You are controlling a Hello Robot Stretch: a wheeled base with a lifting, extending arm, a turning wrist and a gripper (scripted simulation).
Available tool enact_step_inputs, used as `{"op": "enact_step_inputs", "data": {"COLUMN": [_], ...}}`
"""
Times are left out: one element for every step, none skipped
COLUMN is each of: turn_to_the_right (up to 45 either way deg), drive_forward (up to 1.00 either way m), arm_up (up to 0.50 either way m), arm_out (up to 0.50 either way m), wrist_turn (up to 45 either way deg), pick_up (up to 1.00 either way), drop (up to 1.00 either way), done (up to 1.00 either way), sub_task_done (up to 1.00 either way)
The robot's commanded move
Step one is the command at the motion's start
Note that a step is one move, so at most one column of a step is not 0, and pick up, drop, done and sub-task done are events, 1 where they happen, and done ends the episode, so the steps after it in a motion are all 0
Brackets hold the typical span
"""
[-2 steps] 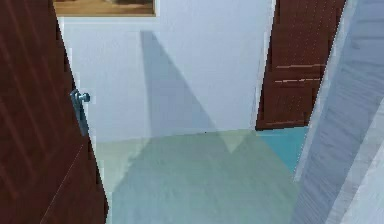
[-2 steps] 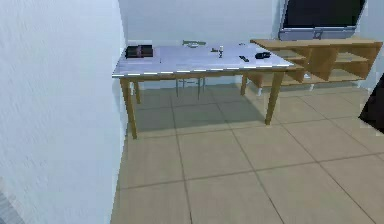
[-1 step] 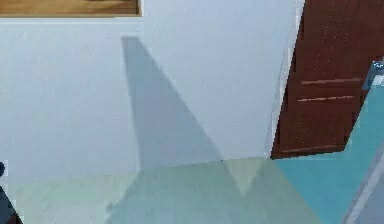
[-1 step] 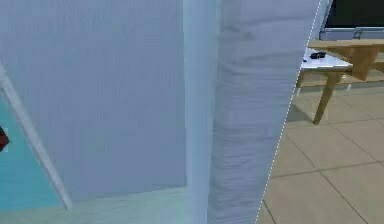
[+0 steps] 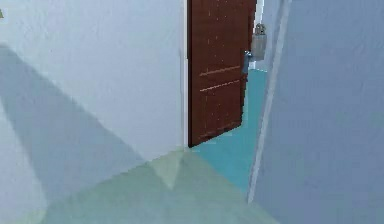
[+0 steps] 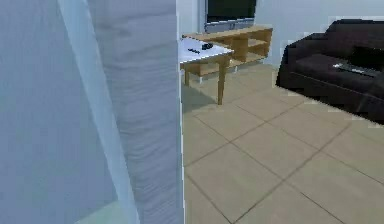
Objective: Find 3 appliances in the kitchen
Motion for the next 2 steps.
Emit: {"op": "enact_step_inputs", "data": {"turn_to_the_right": [0.0, 21.0], "drive_forward": [1.00, 0.00], "arm_up": [0.00, 0.00], "arm_out": [0.00, 0.00], "wrist_turn": [0.0, 0.0], "pick_up": [0.00, 0.00], "drop": [0.00, 0.00], "done": [0.00, 0.00], "sub_task_done": [0.00, 0.00]}}
